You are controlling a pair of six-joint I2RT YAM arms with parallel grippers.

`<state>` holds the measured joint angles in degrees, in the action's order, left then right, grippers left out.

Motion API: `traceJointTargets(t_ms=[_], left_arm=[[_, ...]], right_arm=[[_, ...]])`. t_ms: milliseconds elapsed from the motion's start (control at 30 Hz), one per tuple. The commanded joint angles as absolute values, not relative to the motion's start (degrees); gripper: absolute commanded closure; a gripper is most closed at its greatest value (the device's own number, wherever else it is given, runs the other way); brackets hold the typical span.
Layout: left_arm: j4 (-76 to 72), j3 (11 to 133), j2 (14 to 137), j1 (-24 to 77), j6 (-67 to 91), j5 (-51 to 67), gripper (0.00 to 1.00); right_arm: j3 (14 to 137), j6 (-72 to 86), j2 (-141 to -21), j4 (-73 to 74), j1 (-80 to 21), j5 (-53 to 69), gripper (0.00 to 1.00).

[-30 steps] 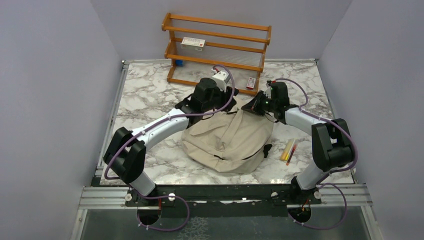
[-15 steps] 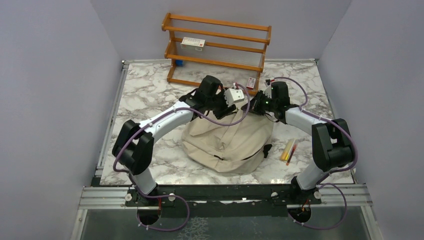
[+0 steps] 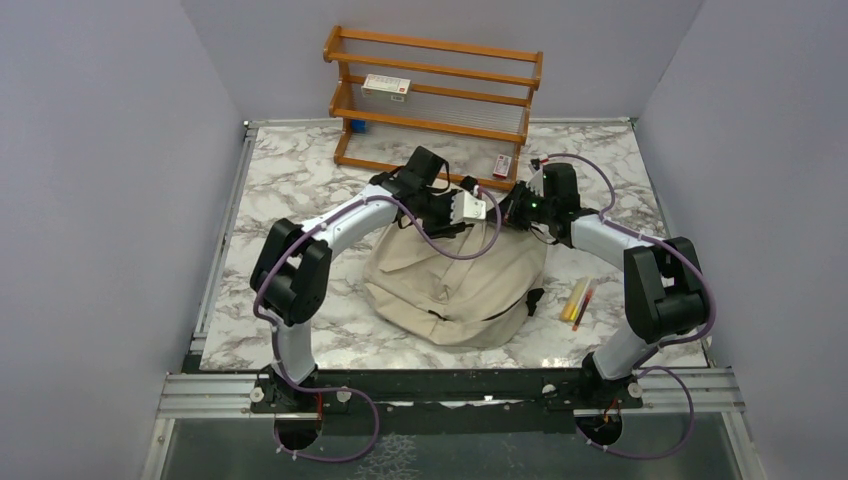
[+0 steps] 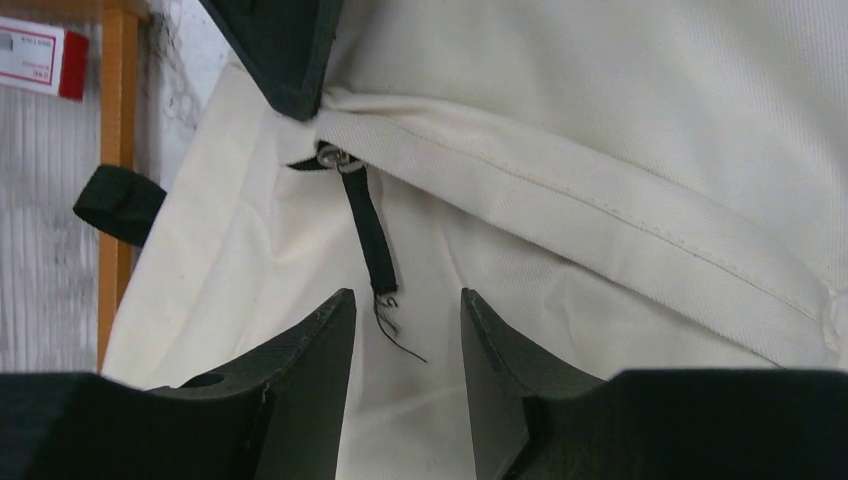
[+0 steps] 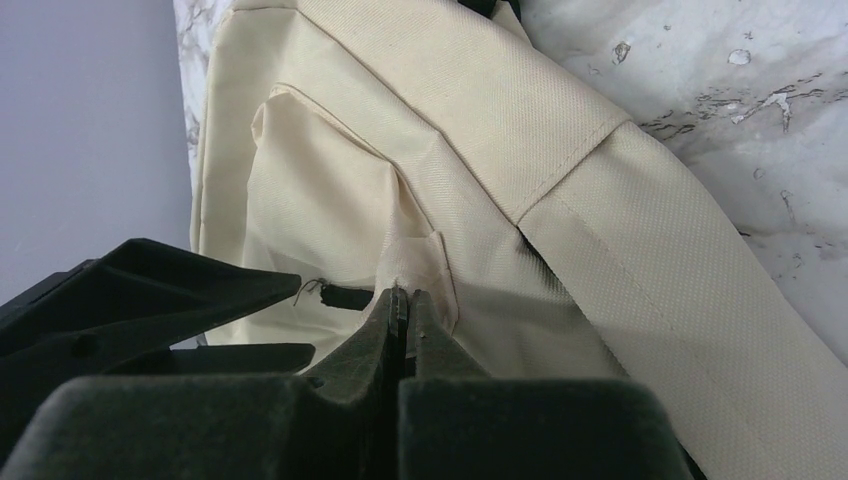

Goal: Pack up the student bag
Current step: Unzip the student bag at the center of the board.

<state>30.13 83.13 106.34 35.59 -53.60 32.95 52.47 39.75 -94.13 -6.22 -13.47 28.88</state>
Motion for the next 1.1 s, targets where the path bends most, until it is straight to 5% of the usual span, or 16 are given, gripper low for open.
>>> traceJointTargets(t_ms=[0, 667, 1000, 1067], left_arm=[[31.70, 87.88, 109.07, 35.60, -56.34, 38.82, 0.56], [34.17, 93.89, 118.10, 36.68, -54.08, 40.08, 0.57], [34.10, 96.55, 118.98, 36.79, -51.47, 38.77, 0.99], [34.14, 96.80, 118.62, 36.83, -50.10, 38.26, 1.00]], right_arm=[[53.83, 38.25, -92.62, -5.00, -13.19, 30.94, 1.00], [54.63, 37.35, -92.69, -4.17, -13.18, 31.39, 0.99], [54.18, 37.33, -92.64, -3.81, -13.18, 30.24, 0.99], [53.88, 37.76, -92.23, -3.42, -13.18, 28.62, 1.00]])
